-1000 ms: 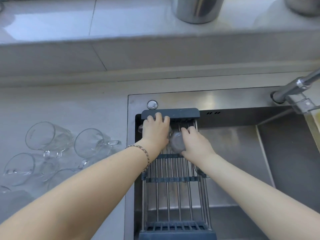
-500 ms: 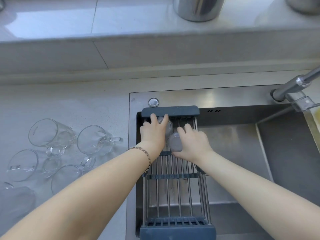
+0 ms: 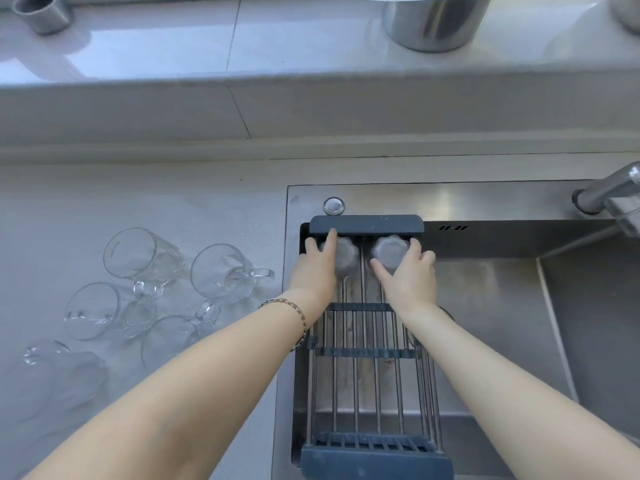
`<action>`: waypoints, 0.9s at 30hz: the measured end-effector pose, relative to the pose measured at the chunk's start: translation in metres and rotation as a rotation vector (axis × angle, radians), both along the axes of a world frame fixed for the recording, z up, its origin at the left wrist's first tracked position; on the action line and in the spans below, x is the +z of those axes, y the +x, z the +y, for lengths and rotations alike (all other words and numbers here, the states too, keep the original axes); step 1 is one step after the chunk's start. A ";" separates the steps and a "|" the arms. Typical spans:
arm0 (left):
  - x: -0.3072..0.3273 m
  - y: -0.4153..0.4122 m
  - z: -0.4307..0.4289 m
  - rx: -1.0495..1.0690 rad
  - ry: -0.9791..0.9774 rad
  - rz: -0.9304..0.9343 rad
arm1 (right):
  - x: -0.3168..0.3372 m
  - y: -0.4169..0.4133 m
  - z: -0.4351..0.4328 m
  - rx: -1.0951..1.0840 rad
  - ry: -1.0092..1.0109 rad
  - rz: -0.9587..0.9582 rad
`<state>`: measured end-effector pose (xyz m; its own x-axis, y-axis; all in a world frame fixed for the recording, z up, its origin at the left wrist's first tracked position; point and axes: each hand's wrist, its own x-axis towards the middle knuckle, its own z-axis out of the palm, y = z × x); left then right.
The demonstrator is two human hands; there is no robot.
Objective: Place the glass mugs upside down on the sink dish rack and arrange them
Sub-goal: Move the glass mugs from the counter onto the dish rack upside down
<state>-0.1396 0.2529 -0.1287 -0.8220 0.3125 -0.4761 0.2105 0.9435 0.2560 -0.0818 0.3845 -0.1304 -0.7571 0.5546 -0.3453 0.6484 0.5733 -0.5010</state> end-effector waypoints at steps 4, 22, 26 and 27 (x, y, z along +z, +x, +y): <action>0.018 0.009 -0.015 -0.058 0.022 0.049 | 0.015 0.017 -0.001 0.138 0.010 -0.055; 0.083 0.051 -0.205 0.193 -0.097 -0.067 | 0.035 -0.033 -0.170 0.446 -0.365 0.066; 0.074 0.059 -0.208 0.242 -0.015 -0.060 | 0.029 -0.028 -0.173 0.279 -0.350 0.096; 0.072 0.060 -0.209 0.263 0.019 -0.051 | 0.029 -0.023 -0.170 0.281 -0.320 0.098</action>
<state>-0.0792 0.0438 -0.0568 -0.8512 0.1005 -0.5152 -0.0552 0.9589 0.2784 -0.1049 0.2143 -0.1013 -0.9012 0.1991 -0.3849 0.4297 0.5265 -0.7336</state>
